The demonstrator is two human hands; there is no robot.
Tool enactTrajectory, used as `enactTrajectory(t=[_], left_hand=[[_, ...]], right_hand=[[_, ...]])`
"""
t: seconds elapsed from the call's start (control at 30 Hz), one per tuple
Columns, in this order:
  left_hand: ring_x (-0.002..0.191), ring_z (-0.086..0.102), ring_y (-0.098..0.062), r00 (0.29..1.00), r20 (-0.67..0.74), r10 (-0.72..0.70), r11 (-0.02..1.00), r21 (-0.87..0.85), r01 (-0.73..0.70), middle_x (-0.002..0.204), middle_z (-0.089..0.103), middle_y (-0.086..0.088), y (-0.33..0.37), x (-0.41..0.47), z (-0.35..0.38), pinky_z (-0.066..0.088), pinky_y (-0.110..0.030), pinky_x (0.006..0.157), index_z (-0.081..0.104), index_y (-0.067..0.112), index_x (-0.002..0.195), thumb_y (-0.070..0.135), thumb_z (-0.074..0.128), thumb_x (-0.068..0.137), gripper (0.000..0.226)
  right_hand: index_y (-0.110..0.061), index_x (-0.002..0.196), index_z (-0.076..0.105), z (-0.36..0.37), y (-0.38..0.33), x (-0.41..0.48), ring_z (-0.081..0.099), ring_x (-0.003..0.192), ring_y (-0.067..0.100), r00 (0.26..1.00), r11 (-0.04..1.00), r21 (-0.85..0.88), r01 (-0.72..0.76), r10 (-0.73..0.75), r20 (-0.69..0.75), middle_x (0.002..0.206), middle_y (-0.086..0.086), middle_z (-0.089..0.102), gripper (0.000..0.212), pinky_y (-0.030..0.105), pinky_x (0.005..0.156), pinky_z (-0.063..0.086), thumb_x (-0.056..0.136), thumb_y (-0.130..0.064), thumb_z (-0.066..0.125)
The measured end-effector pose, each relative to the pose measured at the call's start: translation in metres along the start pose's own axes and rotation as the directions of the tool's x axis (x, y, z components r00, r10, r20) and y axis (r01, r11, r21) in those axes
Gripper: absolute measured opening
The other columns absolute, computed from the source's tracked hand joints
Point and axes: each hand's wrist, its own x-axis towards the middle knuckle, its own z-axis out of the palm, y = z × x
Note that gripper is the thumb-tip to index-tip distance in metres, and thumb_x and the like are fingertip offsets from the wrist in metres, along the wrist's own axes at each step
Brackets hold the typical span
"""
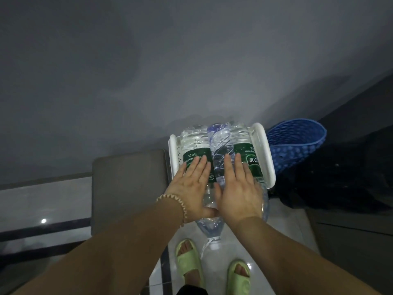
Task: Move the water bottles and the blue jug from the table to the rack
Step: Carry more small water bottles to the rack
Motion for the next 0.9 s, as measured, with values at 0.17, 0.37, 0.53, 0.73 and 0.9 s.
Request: enactTrajectory(t=[0.17, 0.37, 0.53, 0.73, 0.9], left_hand=[[0.137, -0.031, -0.019, 1.000, 0.000, -0.020, 1.000, -0.023, 0.020, 0.150, -0.034, -0.006, -0.006, -0.009, 0.004, -0.008, -0.046, 0.116, -0.027, 0.011, 0.143, 0.089, 0.028, 0.068, 0.120], [0.138, -0.029, -0.019, 0.999, 0.003, -0.049, 0.998, -0.046, 0.049, 0.150, -0.034, -0.006, -0.011, -0.018, 0.004, -0.005, -0.045, 0.116, -0.027, 0.011, 0.143, 0.083, 0.038, 0.070, 0.121], [0.140, -0.024, -0.020, 0.997, -0.018, -0.072, 0.997, -0.041, 0.071, 0.153, -0.026, -0.008, -0.002, -0.014, -0.002, -0.007, -0.045, 0.116, -0.020, 0.010, 0.145, 0.082, 0.037, 0.072, 0.117], [0.143, -0.017, -0.023, 0.989, -0.059, -0.133, 0.991, -0.038, 0.131, 0.156, -0.016, -0.010, 0.012, -0.013, -0.011, -0.005, -0.047, 0.116, -0.013, 0.010, 0.147, 0.074, 0.035, 0.080, 0.105], [0.143, -0.015, -0.023, 0.983, -0.086, -0.160, 0.987, 0.002, 0.161, 0.157, -0.016, -0.010, 0.023, -0.014, -0.021, -0.006, -0.047, 0.116, -0.014, 0.010, 0.147, 0.066, 0.037, 0.086, 0.097]], right_hand=[[-0.030, 0.149, -0.004, 0.008, -0.005, -0.003, 0.003, 0.144, 0.027, 1.000, 1.000, -0.017, 0.017, -0.017, 0.016, 0.158, 0.004, -0.011, 0.071, 0.048, 0.114, 0.018, 0.096, -0.038, 0.043], [-0.032, 0.147, -0.013, 0.008, -0.003, 0.004, -0.004, 0.144, 0.026, 0.997, 0.995, -0.091, 0.033, -0.027, 0.066, 0.157, 0.004, -0.016, 0.067, 0.051, 0.115, 0.012, 0.098, -0.045, 0.030], [-0.030, 0.147, -0.015, 0.004, 0.000, 0.007, -0.003, 0.144, 0.028, 0.996, 0.988, -0.147, 0.041, -0.030, 0.080, 0.157, 0.006, -0.016, 0.068, 0.051, 0.115, 0.009, 0.098, -0.047, 0.029], [-0.030, 0.147, -0.012, -0.002, 0.005, 0.003, -0.007, 0.144, 0.026, 0.994, 0.982, -0.174, 0.076, -0.062, 0.085, 0.157, 0.008, -0.015, 0.066, 0.049, 0.116, 0.003, 0.097, -0.051, 0.025], [-0.029, 0.148, -0.010, -0.017, 0.013, -0.009, -0.004, 0.144, 0.024, 0.998, 0.992, -0.116, 0.039, -0.034, 0.048, 0.158, 0.007, -0.010, 0.066, 0.047, 0.116, 0.001, 0.096, -0.053, 0.024]])
